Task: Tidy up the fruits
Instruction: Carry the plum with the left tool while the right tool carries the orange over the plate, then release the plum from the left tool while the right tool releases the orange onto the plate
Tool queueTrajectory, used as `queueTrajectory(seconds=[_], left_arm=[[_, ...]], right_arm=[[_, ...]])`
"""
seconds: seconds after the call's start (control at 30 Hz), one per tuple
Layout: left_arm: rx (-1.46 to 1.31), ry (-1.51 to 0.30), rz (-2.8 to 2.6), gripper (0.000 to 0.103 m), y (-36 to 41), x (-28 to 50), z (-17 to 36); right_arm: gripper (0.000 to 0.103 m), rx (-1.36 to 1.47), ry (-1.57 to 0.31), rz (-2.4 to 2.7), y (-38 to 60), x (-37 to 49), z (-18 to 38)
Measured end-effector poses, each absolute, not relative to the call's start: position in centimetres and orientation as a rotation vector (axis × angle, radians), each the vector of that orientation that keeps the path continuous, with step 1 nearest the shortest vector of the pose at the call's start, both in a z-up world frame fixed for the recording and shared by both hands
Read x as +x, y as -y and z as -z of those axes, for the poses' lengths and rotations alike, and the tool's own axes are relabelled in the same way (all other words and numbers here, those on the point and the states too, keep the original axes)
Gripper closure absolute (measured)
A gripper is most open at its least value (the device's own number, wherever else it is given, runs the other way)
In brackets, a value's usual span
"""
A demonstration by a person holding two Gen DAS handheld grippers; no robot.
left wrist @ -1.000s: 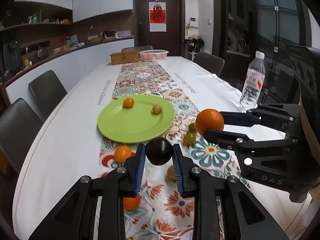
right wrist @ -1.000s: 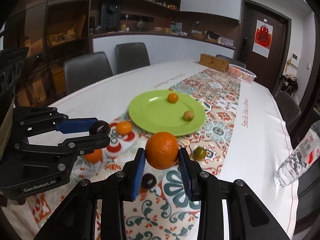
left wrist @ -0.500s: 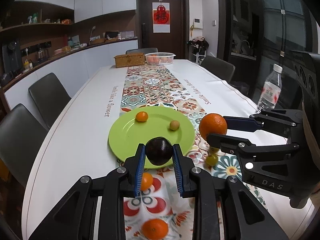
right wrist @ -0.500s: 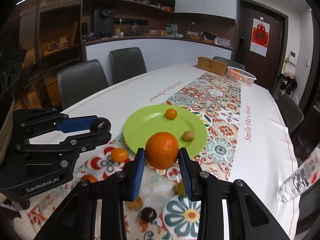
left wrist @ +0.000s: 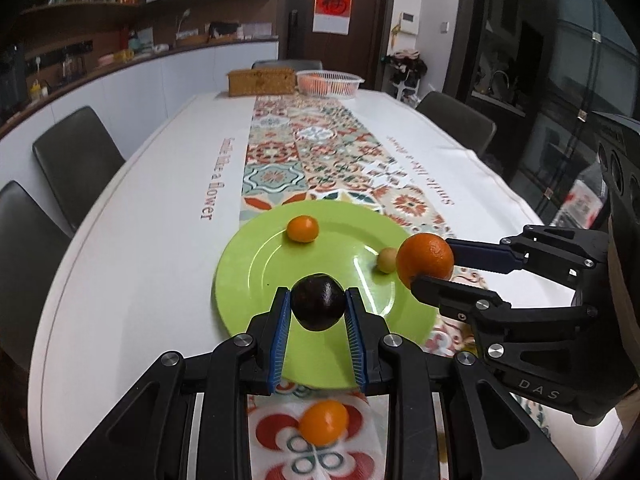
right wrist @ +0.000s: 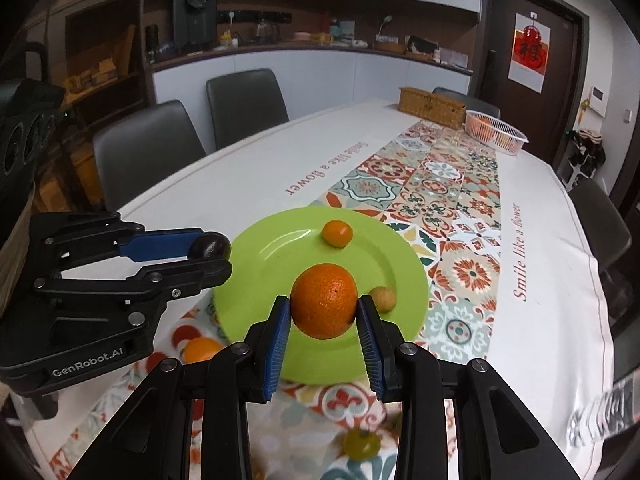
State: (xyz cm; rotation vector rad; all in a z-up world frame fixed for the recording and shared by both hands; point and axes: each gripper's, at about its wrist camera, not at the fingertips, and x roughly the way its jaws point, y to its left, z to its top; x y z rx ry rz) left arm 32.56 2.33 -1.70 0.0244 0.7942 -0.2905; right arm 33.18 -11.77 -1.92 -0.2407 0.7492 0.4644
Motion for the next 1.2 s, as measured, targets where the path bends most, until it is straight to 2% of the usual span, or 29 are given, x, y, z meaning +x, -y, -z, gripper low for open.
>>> queueTrajectory(seconds=[0.47,0.6,0.77,0.83,1.03,1.13,1.2], left_arm=[[0.006,-0.919,0.275,0.075,-3.1,37.9,5.6],[-0.008,-0.906,0.264,0.062,-3.3,37.8,5.1],[0.009,-0.889,0.227,0.061,-3.4,36.5,4.0],[0.009,-0.881,0.219,0.054,-3.3,35.5,3.5],[0.031,-0.844,0.194,0.048,-2.8,31.7,1.1],[0.042,-0.812,0.200,0.042,-2.7,29.7,-0.4],[0.059,-0.778,0.195,0.041,-2.5,28.1,-1.4]], right_arm=[[0.068,-0.249,-0.874,-0.440,10.7,39.0,6.0],[0.067,-0.226,-0.887,-0.438,10.9,39.2,6.1],[0.064,-0.203,-0.858,-0.410,11.6,38.5,5.0],[0.059,-0.193,-0.838,-0.400,12.1,37.6,4.2],[0.055,-0.190,-0.777,-0.403,12.8,34.4,1.8],[0.048,-0.183,-0.739,-0.412,13.1,32.3,0.5],[0.047,-0.184,-0.718,-0.420,13.2,31.0,-0.3]])
